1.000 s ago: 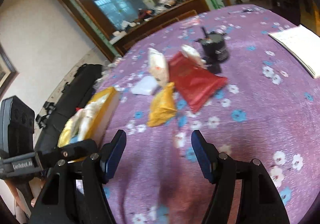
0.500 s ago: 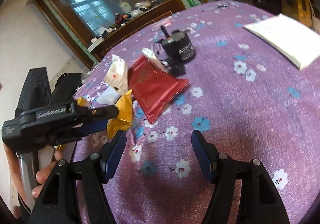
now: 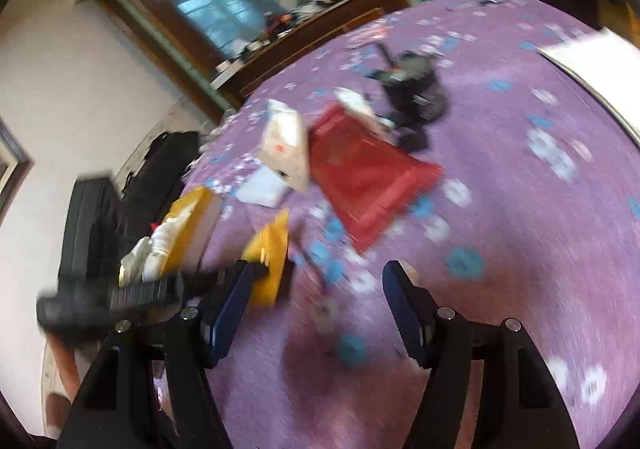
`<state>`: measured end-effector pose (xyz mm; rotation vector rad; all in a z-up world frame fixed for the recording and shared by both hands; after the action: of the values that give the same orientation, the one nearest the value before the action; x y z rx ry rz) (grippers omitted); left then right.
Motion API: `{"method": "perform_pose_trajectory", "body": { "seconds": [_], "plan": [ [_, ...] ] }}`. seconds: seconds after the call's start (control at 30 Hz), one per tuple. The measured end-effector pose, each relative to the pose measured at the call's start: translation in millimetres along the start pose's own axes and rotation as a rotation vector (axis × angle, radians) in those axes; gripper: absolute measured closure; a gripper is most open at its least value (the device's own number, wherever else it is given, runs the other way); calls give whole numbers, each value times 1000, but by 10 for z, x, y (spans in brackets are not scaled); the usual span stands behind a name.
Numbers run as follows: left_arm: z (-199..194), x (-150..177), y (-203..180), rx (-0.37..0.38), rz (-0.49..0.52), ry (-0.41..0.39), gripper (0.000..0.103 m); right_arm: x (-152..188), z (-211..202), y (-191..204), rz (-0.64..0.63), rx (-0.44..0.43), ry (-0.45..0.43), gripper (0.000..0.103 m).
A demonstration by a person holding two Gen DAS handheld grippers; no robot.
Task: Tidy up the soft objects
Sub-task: 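Grasp the yellow cracker pack with the left tool while the right tool grasps the white wipe pack, then carry the cracker pack and wipe pack over the foam tray and release them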
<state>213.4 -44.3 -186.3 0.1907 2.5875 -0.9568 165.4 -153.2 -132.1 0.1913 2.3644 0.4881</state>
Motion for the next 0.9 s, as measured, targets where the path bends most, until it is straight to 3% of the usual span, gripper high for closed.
{"method": "perform_pose_trajectory", "body": {
  "seconds": [0.2, 0.37, 0.4, 0.43, 0.47, 0.5, 0.63, 0.9],
  "plan": [
    [-274, 214, 255, -35, -16, -44, 59, -408, 404, 378, -59, -25, 52, 36],
    [-306, 211, 301, -7, -20, -41, 59, -798, 818, 570, -102, 59, 40, 37],
    [-294, 218, 293, -9, -14, -38, 59, -832, 880, 582, -105, 84, 27, 40],
    [-276, 232, 293, -15, -8, -32, 59, -823, 914, 574, -102, 106, 24, 49],
    [-252, 254, 300, -17, -10, -25, 59, -802, 967, 562, -96, 120, 36, 64],
    [-251, 263, 298, -16, -9, -30, 59, -754, 1010, 545, -73, 122, 52, 69],
    [-243, 267, 252, -18, -1, -29, 59, -687, 788, 458, -31, 140, 6, 70],
    [-261, 492, 56, 6, 13, -19, 59, -295, -3, 242, 83, 64, -59, 70]
  ]
}}
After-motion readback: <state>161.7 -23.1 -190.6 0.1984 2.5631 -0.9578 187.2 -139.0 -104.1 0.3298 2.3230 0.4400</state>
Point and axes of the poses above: each gripper's, at about its wrist camera, not at the fingertips, and z roughly the way its jaws point, y to its left, x to its underside, the point moved 9 cm from there along z, roughly the way its jaws point, and after that the axes turned 13 degrees about x, right-handed, at the moved point
